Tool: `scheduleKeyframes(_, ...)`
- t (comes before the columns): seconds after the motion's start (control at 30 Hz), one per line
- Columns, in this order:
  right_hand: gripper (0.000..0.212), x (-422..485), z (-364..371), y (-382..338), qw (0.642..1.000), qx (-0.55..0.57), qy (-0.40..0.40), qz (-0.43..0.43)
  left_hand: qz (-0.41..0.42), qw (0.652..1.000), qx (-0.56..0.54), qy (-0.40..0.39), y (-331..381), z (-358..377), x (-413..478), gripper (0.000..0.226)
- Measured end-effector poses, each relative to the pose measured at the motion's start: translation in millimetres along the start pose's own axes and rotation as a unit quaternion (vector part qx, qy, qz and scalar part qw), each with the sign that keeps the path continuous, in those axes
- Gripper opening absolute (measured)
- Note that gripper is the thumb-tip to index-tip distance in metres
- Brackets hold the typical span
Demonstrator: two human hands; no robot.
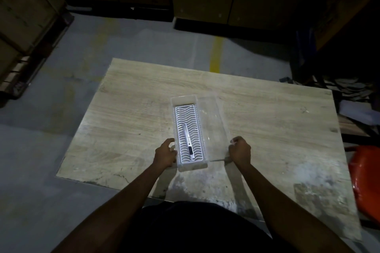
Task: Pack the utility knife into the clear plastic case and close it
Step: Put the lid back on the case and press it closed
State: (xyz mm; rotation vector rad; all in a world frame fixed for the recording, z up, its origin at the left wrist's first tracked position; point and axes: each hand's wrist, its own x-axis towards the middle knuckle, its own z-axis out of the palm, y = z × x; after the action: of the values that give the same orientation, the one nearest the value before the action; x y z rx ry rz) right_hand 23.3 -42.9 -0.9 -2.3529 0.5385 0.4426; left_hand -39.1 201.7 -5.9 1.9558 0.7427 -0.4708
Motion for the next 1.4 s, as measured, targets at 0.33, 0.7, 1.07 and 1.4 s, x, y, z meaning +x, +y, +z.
scheduleKeyframes(0.33, 0.031, -24.0, -0.1, -113.0, 0.897, -0.108, 0.071, -0.423, 0.016, 0.999, 0.013, -0.029, 3.5, -6.3, -3.9, 0.054)
scheduleKeyframes(0.7, 0.042, -57.3, 18.6, -103.8, 0.815, -0.324, 0.007, -0.48, 0.02, 0.999, 0.02, -0.019, 3.3, -5.6, -5.6, 0.051)
scheduleKeyframes(1.07, 0.041, -84.4, 30.2, -79.6, 0.787, -0.354, -0.075, -0.5, 0.012, 0.999, -0.034, -0.019, -0.8, 1.2, -3.4, 0.049)
scheduleKeyframes(1.4, 0.038, -94.6, 41.1, -69.8, 0.737, -0.372, -0.081, -0.559, 0.028, 0.999, -0.012, -0.009, -2.4, -1.4, -1.6, 0.042)
